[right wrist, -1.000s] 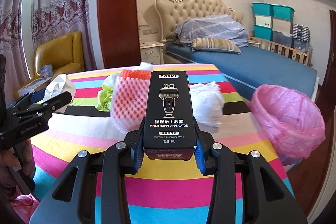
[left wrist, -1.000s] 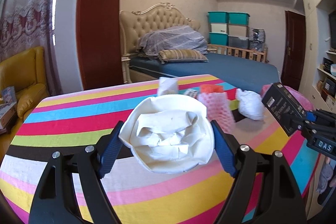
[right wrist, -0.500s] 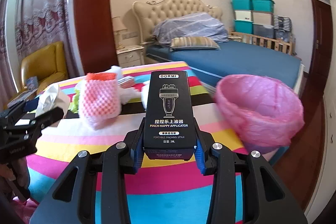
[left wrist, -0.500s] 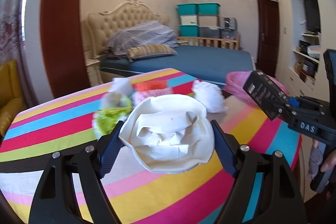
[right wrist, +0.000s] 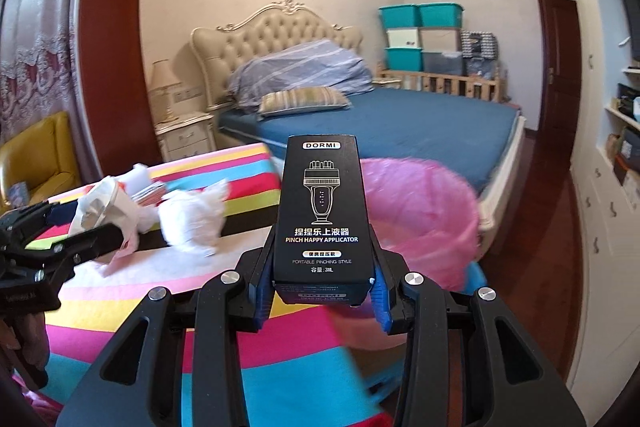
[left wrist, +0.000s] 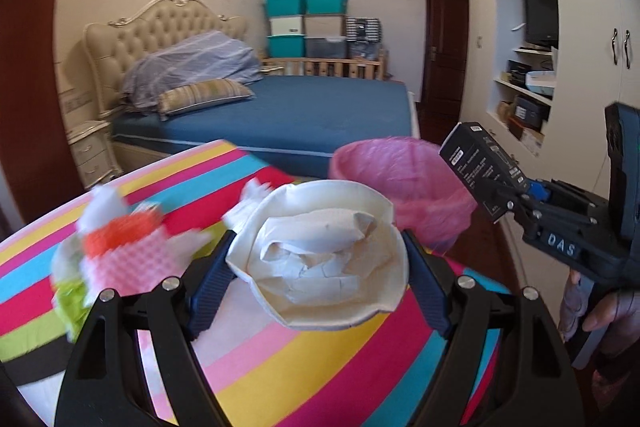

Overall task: Collect trash
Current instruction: 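Carry the paper cup and black box over the pink wastebasket with both grippers, then open both grippers to drop the cup and box into the wastebasket, then move both open grippers back to the remaining trash on the table, then grasp the white plastic bag with the right gripper while the left grasps the pink foam net, then lift the foam net and plastic bag toward the pink wastebasket with both grippers, then open both grippers over the wastebasket to drop the foam net and bag, then move both open grippers back to the remaining trash on the table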

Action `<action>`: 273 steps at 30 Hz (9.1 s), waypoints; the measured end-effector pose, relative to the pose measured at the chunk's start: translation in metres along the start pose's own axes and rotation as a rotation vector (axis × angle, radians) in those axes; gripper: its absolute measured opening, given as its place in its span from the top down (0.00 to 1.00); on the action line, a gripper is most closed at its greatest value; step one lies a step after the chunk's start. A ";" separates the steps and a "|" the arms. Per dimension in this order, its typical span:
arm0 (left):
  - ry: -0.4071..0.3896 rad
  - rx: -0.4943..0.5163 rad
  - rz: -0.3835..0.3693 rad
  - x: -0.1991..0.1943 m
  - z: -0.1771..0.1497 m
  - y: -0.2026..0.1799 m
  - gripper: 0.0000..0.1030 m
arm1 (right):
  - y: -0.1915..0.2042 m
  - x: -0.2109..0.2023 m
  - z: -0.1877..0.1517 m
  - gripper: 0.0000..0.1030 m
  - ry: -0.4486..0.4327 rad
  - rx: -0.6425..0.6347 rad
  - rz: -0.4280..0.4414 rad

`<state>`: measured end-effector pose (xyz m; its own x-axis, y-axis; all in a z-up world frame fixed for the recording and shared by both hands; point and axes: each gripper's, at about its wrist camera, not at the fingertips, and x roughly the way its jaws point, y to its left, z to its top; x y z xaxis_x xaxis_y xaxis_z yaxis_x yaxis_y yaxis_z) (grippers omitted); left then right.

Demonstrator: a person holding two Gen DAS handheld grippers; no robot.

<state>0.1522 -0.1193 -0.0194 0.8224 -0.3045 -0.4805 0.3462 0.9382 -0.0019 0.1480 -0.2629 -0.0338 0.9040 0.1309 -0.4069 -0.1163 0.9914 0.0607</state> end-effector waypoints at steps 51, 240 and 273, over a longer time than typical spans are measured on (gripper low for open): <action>-0.020 -0.038 0.023 0.062 0.069 -0.006 0.05 | -0.049 0.014 0.015 0.28 -0.054 0.058 -0.019; 0.024 -0.010 -0.018 0.158 0.062 -0.032 0.29 | -0.107 0.113 0.050 0.27 -0.011 -0.021 -0.011; -0.084 -0.016 0.453 -0.073 -0.042 0.181 0.04 | 0.171 0.080 0.012 0.22 0.074 -0.109 0.258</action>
<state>0.1360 0.0795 -0.0214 0.9232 0.1256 -0.3631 -0.0636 0.9820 0.1781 0.2056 -0.0834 -0.0446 0.8069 0.3755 -0.4560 -0.3857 0.9196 0.0747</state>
